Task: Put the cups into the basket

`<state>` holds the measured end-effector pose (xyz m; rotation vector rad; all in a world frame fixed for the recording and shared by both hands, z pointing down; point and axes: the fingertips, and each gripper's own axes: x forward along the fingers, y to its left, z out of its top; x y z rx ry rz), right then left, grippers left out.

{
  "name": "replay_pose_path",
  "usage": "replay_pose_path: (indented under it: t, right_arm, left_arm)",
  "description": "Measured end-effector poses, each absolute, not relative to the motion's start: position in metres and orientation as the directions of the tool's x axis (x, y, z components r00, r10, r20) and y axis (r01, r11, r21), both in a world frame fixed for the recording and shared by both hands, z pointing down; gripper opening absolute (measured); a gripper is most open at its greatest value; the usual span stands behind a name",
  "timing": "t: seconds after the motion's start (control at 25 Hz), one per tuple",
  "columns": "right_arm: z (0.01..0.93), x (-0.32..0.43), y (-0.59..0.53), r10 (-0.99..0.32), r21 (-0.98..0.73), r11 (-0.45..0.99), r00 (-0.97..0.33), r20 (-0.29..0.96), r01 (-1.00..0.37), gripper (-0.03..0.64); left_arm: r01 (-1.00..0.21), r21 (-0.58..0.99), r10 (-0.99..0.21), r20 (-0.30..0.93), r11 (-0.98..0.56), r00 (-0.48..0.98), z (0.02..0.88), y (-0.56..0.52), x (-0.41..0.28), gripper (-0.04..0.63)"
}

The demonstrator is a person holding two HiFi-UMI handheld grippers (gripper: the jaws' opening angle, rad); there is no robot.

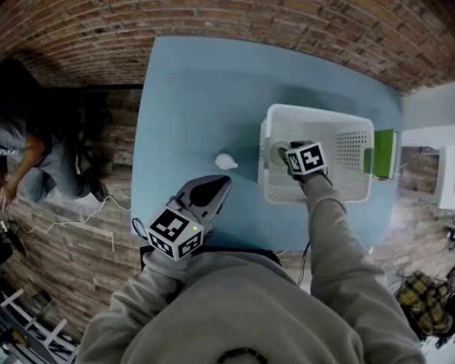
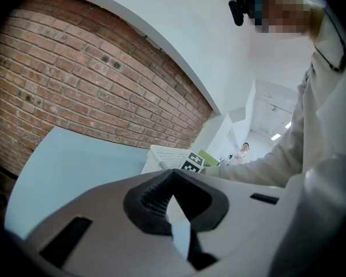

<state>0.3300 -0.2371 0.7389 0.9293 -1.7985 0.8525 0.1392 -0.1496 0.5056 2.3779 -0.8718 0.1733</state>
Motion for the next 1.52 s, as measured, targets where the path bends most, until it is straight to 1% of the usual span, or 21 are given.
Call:
replay_pose_path:
  t: [0.36,0.56,0.64,0.76,0.84,0.88,1.04,1.2,1.36,1.52]
  right_arm:
    - [0.726,0.337,-0.245,-0.253,-0.106,0.483,-0.255,0.933,-0.869,0.170]
    - [0.705,0.341,-0.252,-0.312,-0.058,0.469,-0.226,0.923,-0.882,0.167]
    - [0.691,0.343,-0.255,-0.352,-0.041,0.453,-0.221,0.909,-0.890,0.143]
    - [0.664,0.343,-0.260,-0.422,-0.034,0.432,-0.236,0.875,-0.901,0.066]
    - [0.642,0.341,-0.262,-0.464,-0.057,0.419,-0.268,0.845,-0.906,0.022]
    - [0.631,0.340,-0.261,-0.483,-0.068,0.414,-0.283,0.828,-0.908,0.014]
    - [0.574,0.336,-0.251,-0.565,-0.085,0.426,-0.338,0.753,-0.901,0.012]
    - [0.505,0.313,-0.230,-0.643,-0.100,0.489,-0.436,0.630,-0.866,0.012]
    - [0.447,0.292,-0.204,-0.697,-0.094,0.533,-0.500,0.514,-0.841,0.012]
    - [0.399,0.276,-0.177,-0.734,-0.149,0.540,-0.550,0.398,-0.829,0.012]
  left_arm:
    - [-0.617,0.484,-0.543,0.303,-0.621,0.783,0.502,-0.152,0.142,-0.004]
    - [-0.600,0.475,-0.534,0.282,-0.644,0.797,0.492,-0.151,0.148,-0.005]
    - [-0.593,0.467,-0.532,0.272,-0.656,0.802,0.486,-0.152,0.149,-0.005]
    - [-0.587,0.453,-0.534,0.253,-0.671,0.807,0.477,-0.157,0.148,-0.005]
    - [-0.583,0.440,-0.536,0.241,-0.683,0.809,0.470,-0.160,0.147,-0.005]
    - [-0.582,0.434,-0.537,0.235,-0.688,0.810,0.466,-0.161,0.148,-0.005]
    - [-0.574,0.407,-0.540,0.207,-0.711,0.816,0.447,-0.163,0.152,-0.005]
    - [-0.561,0.379,-0.536,0.180,-0.736,0.825,0.429,-0.160,0.155,-0.005]
    - [-0.548,0.359,-0.530,0.157,-0.755,0.833,0.413,-0.160,0.158,-0.005]
    - [-0.538,0.324,-0.524,0.136,-0.779,0.841,0.395,-0.155,0.163,-0.005]
